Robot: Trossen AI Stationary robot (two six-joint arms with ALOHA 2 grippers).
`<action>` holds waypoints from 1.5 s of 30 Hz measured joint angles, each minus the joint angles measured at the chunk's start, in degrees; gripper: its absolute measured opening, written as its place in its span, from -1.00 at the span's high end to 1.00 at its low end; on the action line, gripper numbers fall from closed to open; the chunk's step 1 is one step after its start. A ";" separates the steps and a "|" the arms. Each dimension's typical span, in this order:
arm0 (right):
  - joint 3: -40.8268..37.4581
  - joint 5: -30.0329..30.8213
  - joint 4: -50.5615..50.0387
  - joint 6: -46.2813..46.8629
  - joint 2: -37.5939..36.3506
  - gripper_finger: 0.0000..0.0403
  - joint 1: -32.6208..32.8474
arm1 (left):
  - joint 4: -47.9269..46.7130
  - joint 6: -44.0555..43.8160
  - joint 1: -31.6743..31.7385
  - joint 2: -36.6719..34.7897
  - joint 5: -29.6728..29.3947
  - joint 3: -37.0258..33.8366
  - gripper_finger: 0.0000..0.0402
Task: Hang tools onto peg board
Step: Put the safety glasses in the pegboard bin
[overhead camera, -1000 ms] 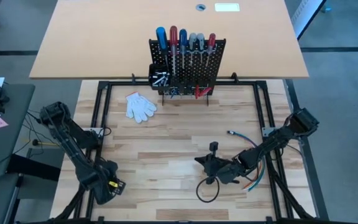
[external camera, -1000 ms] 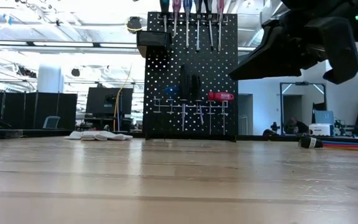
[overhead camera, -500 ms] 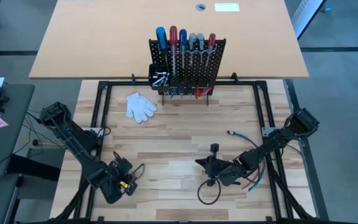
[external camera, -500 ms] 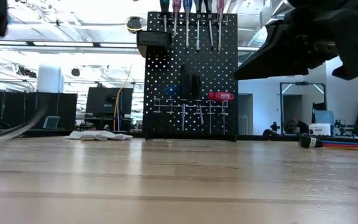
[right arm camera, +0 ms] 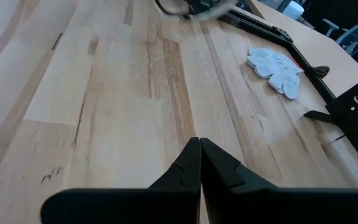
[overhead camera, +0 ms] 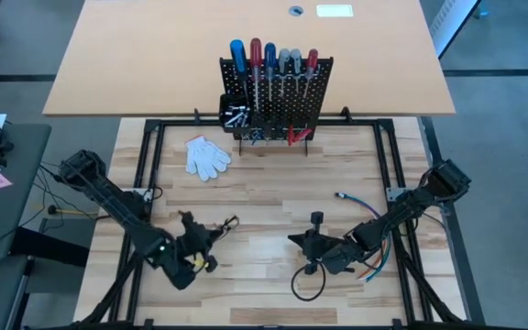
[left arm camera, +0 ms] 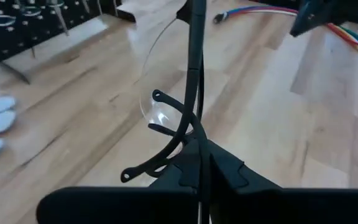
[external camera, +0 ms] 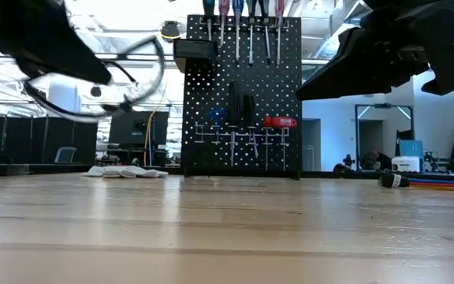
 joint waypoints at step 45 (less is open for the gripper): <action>0.21 -33.02 21.26 2.07 9.61 0.68 -21.00 | 62.12 51.19 29.96 6.18 42.63 -20.66 0.97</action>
